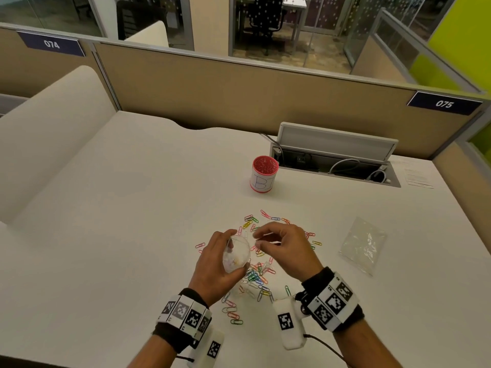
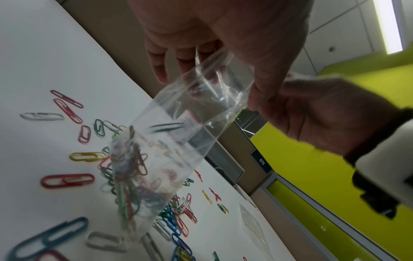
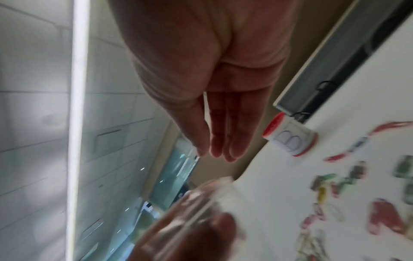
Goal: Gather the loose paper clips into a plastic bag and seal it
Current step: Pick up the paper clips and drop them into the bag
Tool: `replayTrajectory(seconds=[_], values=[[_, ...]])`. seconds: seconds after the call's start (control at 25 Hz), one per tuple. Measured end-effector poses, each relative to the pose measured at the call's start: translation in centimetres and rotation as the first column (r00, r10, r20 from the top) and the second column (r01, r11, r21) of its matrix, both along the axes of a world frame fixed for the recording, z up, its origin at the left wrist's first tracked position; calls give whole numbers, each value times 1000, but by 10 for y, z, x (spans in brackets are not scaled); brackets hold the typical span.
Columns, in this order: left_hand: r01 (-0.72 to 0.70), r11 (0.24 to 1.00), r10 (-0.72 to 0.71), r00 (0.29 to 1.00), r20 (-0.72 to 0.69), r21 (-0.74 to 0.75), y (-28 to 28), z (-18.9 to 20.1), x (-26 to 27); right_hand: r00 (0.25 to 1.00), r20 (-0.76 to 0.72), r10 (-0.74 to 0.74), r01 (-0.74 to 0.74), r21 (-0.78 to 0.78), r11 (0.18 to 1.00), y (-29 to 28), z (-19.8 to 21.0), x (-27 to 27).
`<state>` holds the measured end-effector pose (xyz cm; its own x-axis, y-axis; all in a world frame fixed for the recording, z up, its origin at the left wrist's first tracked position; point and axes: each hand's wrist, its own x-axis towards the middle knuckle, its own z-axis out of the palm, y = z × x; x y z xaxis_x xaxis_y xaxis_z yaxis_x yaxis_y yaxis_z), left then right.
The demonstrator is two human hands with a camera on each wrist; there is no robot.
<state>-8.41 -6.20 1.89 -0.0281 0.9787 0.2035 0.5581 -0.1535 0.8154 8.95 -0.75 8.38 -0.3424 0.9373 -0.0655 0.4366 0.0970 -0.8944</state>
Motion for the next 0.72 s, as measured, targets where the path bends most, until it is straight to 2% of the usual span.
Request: replayTrajectory(seconds=[0.08, 0.12, 0.2, 0.28, 0.4, 0.6, 0.72], values=[[-20, 1000, 20, 1000, 9, 11, -1, 1, -4, 990, 121, -66, 74, -58, 996, 9, -24, 17], [-27, 999, 27, 999, 18, 18, -1, 1, -6, 967, 246, -69, 90, -76, 993, 12, -39, 25], [-41, 999, 40, 999, 35, 30, -2, 1, -12, 858, 513, -8, 85, -127, 988, 14, -67, 36], [-63, 997, 61, 997, 40, 50, -2, 1, -18, 740, 667, 88, 65, -201, 977, 11, -88, 39], [-84, 992, 82, 996, 29, 92, -2, 2, -26, 664, 732, 153, 1, -206, 979, 8, -102, 28], [-117, 987, 118, 993, 3, 110, 1, 3, -34, 605, 740, 294, -231, -191, 954, -5, -110, -19], [-120, 985, 120, 993, 4, 120, 1, 2, -36, 606, 728, 320, -301, -163, 940, -14, -114, -41]])
